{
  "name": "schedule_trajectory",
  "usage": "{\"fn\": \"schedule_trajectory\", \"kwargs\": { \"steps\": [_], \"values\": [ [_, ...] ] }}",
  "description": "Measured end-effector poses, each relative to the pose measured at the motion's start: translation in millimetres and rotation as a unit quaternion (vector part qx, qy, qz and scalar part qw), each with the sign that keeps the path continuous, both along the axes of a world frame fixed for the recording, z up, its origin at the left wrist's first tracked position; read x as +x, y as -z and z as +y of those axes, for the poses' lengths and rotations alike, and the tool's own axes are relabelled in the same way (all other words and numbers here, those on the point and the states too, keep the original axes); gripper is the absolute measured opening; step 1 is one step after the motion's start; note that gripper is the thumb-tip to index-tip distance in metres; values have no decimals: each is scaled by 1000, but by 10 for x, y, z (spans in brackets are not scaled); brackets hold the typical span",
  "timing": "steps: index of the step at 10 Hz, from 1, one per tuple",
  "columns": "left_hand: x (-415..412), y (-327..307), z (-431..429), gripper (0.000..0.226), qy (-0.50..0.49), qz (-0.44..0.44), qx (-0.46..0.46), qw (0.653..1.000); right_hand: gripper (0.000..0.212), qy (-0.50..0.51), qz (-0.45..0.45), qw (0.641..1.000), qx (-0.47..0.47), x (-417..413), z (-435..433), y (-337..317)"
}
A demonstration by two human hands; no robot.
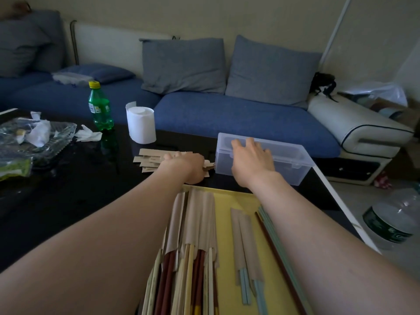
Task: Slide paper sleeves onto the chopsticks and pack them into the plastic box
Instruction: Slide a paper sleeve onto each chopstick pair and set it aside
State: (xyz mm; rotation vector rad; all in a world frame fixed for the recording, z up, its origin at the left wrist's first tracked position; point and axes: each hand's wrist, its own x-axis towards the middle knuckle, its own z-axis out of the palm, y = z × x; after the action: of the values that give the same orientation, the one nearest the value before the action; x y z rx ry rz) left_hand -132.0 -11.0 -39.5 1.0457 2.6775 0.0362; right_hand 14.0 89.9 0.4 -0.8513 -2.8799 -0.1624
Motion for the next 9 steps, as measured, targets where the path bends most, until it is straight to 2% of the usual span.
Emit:
{"fn": "schedule_trajectory", "kwargs": {
  "steps": [1,3,4,5,6,8,9],
  "values": [
    [32,-73,-6,38,8,30,5,1000,63,6,-1,1000,14,27,16,-15],
    [146,-222,-210,45,39,114,42,992,58,17,-13,1000,23,104,30,-39],
    [186,-288,-289,22,64,180,121,974,56,8,-9,999,31,157,-12,-79],
    [356,-414,-304,17,90,210,156,961,53,-8,24,998,50,252,-47,-158],
    [613,-499,-259,23,117,153,147,970,32,-14,27,999,22,398,-113,-237],
    [1074,-666,-140,24,157,71,121,978,10,26,-18,991,-127,763,-218,-444],
    [1221,-794,-146,29,154,98,108,977,10,63,-113,973,-191,886,-184,-520]
  ]
}}
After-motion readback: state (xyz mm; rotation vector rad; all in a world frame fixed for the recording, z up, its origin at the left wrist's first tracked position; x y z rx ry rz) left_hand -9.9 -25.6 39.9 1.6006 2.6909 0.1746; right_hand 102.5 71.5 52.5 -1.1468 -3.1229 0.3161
